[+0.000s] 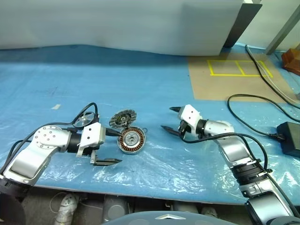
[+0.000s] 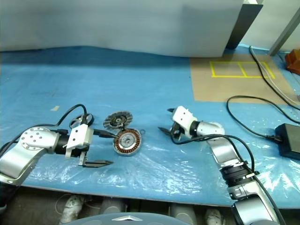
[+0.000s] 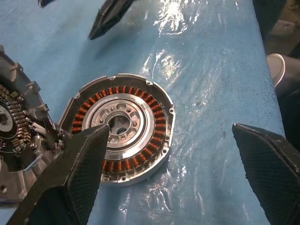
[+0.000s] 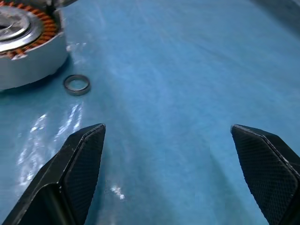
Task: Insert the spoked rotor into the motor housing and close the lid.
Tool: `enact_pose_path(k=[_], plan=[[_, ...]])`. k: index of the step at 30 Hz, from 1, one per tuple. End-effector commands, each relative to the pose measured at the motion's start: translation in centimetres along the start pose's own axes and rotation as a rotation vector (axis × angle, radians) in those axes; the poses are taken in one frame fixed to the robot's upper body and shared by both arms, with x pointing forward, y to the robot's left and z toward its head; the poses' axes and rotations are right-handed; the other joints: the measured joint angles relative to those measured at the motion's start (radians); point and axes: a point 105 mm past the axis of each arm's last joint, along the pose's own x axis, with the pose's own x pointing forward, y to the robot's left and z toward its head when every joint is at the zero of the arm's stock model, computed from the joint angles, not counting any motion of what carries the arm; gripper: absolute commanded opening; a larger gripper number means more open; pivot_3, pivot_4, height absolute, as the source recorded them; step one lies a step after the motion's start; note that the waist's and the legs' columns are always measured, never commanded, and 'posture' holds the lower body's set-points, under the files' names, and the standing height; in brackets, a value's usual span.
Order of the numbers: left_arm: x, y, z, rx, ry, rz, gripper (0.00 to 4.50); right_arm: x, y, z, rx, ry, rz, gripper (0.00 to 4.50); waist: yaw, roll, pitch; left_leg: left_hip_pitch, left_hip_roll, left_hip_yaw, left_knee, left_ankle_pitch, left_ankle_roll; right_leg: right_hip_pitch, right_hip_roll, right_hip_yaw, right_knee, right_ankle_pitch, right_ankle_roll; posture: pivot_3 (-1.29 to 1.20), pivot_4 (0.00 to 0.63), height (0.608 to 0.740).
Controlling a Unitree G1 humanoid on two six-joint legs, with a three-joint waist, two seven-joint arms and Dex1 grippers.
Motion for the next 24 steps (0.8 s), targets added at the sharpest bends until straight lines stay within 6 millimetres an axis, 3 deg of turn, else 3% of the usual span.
enact_pose_path(k=[1,4,11,16,24], plan=[[-1.5,-0.7,0.3,0.003,0.025,-0.009,4.41,0.5,2.2,0.6,-0.033,-0.03,0.114,4.5,-0.003,0.0,0.0,0.0,0.0,0.0,0.0,0.0,0.0,0.0,0.0,0.0,-0.001,0.0,0.0,0.0,0.15,0.74],[-1.9,-0.5,-0.4,-0.004,0.055,0.019,4.41,1.2,3.0,0.7,-0.072,-0.034,0.168,4.5,-0.004,0.0,0.0,0.0,0.0,0.0,0.0,0.0,0.0,0.0,0.0,0.0,-0.001,0.0,0.0,0.0,0.15,0.74],[-0.4,-0.4,0.3,0.015,0.026,0.045,4.41,2.9,1.4,0.8,-0.063,-0.057,0.101,4.5,-0.01,-0.001,0.0,0.002,0.0,0.0,0.004,0.0,0.0,0.002,-0.001,0.0,0.002,0.0,0.0,0.0,0.15,0.74],[-2.8,0.3,-1.4,-0.021,0.029,0.05,4.41,3.3,1.7,1.1,-0.069,-0.073,0.11,4.5,-0.019,-0.002,-0.001,0.001,0.0,0.0,0.002,0.0,0.0,0.001,0.0,0.0,0.001,0.0,-0.001,0.0,0.15,0.74],[-3.3,0.0,-2.0,-0.025,0.034,0.036,4.41,5.7,2.3,2.0,-0.052,-0.112,0.083,4.5,-0.022,-0.003,-0.001,0.002,0.002,0.0,0.002,0.0,0.0,0.001,0.001,0.0,0.001,0.0,-0.001,0.0,0.15,0.74]])
